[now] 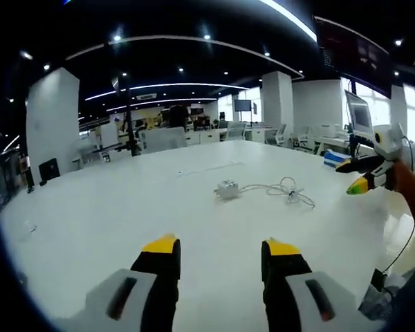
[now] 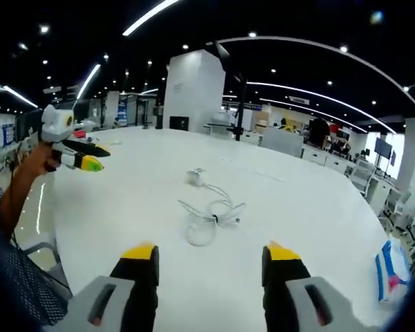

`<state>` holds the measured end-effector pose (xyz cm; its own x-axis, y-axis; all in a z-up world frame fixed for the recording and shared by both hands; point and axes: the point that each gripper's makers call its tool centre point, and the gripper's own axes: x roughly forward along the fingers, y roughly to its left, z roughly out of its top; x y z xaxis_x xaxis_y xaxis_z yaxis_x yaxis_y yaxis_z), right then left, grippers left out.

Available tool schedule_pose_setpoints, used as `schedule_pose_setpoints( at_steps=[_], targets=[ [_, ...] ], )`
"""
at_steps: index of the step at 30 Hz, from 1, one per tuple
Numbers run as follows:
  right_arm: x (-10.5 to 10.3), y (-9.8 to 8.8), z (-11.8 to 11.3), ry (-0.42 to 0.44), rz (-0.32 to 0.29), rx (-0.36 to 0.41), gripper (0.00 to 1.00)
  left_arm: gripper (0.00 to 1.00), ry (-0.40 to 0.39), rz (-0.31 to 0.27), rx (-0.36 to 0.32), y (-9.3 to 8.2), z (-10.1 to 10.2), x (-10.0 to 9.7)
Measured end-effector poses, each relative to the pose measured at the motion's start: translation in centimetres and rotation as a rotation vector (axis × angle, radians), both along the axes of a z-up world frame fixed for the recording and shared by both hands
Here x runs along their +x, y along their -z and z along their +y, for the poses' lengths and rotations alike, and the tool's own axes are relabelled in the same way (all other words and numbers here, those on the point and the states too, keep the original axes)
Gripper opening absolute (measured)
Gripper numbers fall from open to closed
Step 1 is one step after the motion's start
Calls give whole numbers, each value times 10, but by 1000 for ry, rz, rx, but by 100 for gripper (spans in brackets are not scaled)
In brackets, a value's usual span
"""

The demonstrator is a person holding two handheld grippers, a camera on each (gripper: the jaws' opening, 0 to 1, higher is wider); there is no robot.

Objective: Plug the desk Type‑C cable into the charger adapter.

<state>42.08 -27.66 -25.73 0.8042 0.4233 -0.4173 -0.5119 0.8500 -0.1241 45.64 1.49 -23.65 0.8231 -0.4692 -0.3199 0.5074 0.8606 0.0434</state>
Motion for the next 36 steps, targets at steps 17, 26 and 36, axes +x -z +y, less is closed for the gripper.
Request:
schedule_pose_setpoints(
  at_steps=[17,26,36],
  targets=[
    [-27,2,3,76,-16,18,62,46,-49,7,-26,6,12,-30],
    [-22,9,-3,97,2,10,61,46,-91,8,-2,11,25,-26],
    [-25,9,-6,122,-1,6,61,46,-87,-9,3,6,20,-25]
  ],
)
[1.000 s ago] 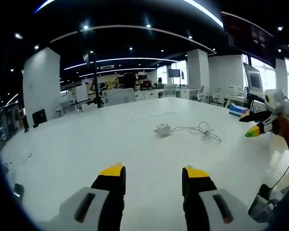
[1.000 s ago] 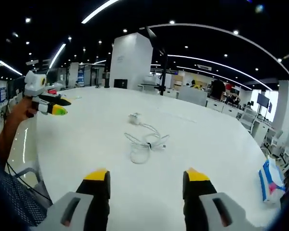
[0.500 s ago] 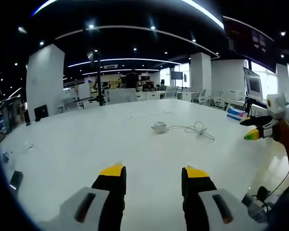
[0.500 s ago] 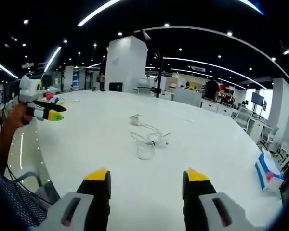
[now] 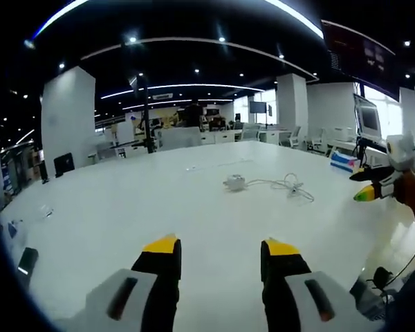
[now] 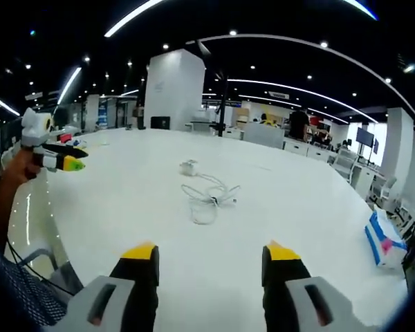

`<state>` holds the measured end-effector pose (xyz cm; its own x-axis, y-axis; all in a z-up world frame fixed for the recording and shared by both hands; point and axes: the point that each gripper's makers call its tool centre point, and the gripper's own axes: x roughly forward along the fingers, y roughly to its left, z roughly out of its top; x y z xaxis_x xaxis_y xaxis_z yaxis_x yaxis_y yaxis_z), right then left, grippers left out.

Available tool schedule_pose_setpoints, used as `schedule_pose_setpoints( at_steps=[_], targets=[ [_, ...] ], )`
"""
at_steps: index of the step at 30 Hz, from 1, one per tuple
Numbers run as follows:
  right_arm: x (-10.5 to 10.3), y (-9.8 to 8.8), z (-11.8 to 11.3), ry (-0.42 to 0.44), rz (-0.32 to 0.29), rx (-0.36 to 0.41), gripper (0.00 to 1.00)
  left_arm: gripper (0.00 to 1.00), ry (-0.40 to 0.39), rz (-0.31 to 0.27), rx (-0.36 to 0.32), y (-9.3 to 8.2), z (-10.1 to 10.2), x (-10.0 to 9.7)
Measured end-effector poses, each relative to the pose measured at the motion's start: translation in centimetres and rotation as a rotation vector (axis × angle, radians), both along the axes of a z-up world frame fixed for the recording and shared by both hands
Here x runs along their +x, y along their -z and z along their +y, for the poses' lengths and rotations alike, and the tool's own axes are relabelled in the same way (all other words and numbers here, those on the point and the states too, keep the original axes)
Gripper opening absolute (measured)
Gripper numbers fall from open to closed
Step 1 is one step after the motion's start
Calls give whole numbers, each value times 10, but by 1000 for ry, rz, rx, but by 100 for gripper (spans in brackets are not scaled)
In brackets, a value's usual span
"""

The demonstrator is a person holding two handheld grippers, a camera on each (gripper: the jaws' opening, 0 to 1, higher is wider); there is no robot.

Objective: Plug the desk Type‑C cable into the charger adapter.

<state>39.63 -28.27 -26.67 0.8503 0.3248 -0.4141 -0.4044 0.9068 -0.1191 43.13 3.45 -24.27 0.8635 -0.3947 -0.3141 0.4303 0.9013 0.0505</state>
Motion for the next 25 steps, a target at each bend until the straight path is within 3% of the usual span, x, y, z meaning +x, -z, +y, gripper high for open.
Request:
schedule_pose_setpoints(
  at_steps=[11,25],
  targets=[
    [-3,-11,-5,13,-25,-12,62,45,5,2,-34,-1,-1,-4],
    [-5,-15,-11,31,-32,-13,62,46,13,26,-17,1,-3,-2]
  ],
)
